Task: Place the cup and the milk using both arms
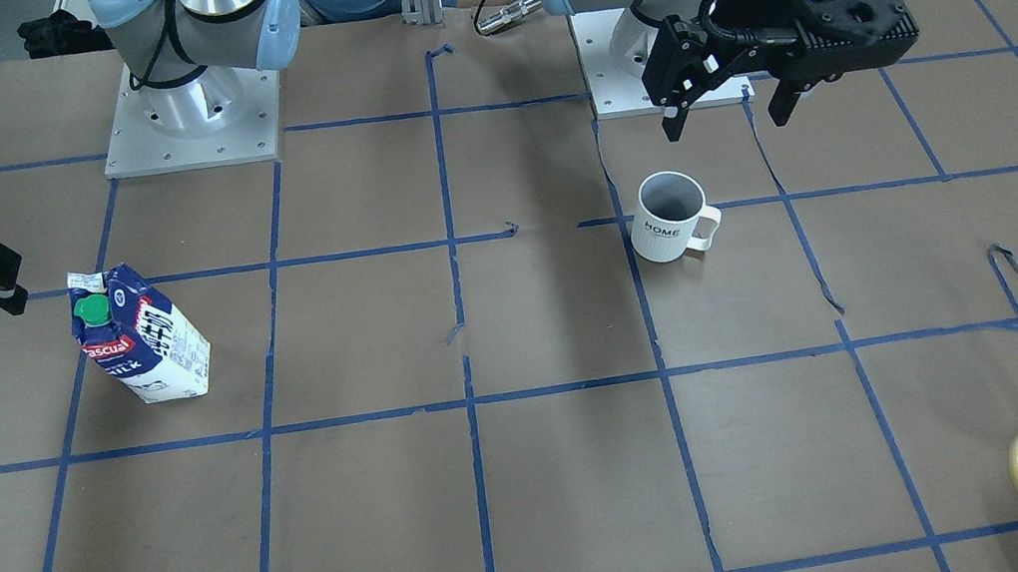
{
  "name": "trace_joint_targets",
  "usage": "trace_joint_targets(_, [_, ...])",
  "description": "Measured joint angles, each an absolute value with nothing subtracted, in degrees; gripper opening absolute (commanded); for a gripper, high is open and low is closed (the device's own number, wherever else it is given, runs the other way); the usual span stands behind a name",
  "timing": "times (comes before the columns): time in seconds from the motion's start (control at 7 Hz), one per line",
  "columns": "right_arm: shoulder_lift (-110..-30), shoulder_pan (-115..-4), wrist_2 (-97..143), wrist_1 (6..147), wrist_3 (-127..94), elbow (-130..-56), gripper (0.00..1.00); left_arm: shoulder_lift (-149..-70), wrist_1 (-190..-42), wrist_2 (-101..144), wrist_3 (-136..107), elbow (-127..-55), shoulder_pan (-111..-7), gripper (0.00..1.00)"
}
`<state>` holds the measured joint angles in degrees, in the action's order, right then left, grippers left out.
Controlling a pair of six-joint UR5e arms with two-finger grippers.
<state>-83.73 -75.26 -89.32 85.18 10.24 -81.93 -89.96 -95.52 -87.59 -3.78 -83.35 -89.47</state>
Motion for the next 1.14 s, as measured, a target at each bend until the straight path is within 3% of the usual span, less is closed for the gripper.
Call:
trace_joint_targets(0.57, [-84.7, -84.7, -88.9, 84.7, 6.0, -82.4, 1.00, -89.9, -95.5, -87.5, -3.8, -83.3, -89.5, 1.00])
trace_joint_targets(1.14, [-84.4, -85.9, -88.9, 81.3, 6.0, -83.3, 1.00, -89.8, -95.5, -87.6, -3.8, -83.4, -89.4, 1.00])
